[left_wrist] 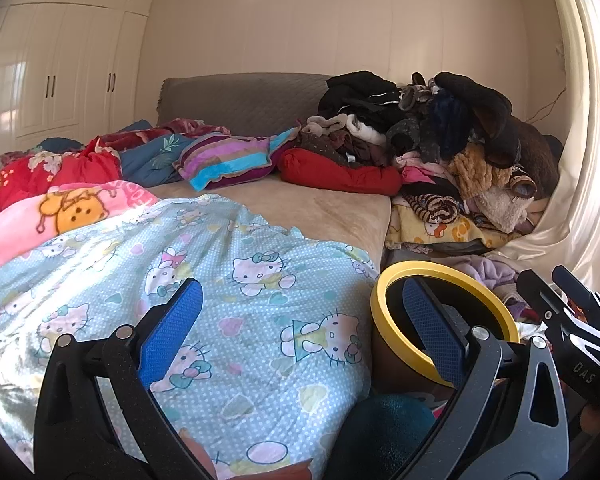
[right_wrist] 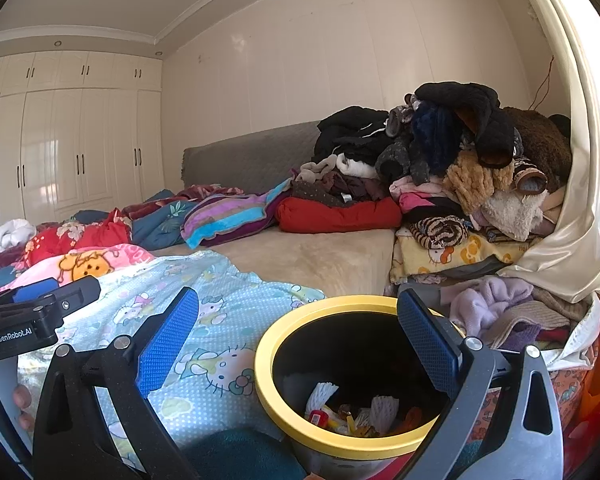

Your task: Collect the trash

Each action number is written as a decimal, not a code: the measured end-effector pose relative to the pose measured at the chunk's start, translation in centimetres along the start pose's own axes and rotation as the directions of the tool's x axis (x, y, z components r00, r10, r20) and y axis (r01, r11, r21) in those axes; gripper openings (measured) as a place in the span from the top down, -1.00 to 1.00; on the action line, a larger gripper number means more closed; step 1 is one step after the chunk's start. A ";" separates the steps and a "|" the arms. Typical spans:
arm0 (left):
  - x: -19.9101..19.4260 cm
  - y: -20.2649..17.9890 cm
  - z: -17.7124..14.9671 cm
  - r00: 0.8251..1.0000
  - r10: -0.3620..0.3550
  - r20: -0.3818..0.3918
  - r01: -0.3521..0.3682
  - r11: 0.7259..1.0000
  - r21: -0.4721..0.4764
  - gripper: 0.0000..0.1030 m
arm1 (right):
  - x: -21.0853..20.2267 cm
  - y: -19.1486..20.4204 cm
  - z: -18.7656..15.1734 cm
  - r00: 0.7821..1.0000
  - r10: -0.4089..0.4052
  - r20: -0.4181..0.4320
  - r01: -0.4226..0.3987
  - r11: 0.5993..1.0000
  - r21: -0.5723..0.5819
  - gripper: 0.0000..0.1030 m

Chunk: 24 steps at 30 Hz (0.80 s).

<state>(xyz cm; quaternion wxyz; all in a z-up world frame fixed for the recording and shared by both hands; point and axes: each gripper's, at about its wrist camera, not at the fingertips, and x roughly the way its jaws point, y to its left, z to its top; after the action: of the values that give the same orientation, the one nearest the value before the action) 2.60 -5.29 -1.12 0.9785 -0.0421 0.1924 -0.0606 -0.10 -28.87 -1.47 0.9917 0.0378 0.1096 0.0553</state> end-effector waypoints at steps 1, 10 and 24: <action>0.0 -0.1 0.0 1.000 0.000 0.000 0.000 1.000 -0.001 -0.79 | 0.0 0.0 0.0 1.000 0.000 -0.001 0.000 1.000 -0.001 -0.88; 0.0 0.0 0.0 1.000 -0.001 0.001 0.001 1.000 0.000 -0.79 | 0.1 0.2 0.0 1.000 -0.003 -0.002 0.003 1.000 0.000 -0.88; 0.0 -0.1 0.0 1.000 0.000 0.000 0.000 1.000 0.000 -0.79 | 0.1 0.1 0.0 1.000 -0.006 -0.001 0.006 1.000 0.001 -0.88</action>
<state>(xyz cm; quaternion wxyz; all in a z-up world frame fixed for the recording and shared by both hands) 2.59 -5.38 -1.14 0.9785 -0.0421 0.1925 -0.0604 -0.02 -28.79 -1.51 0.9918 0.0379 0.1102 0.0524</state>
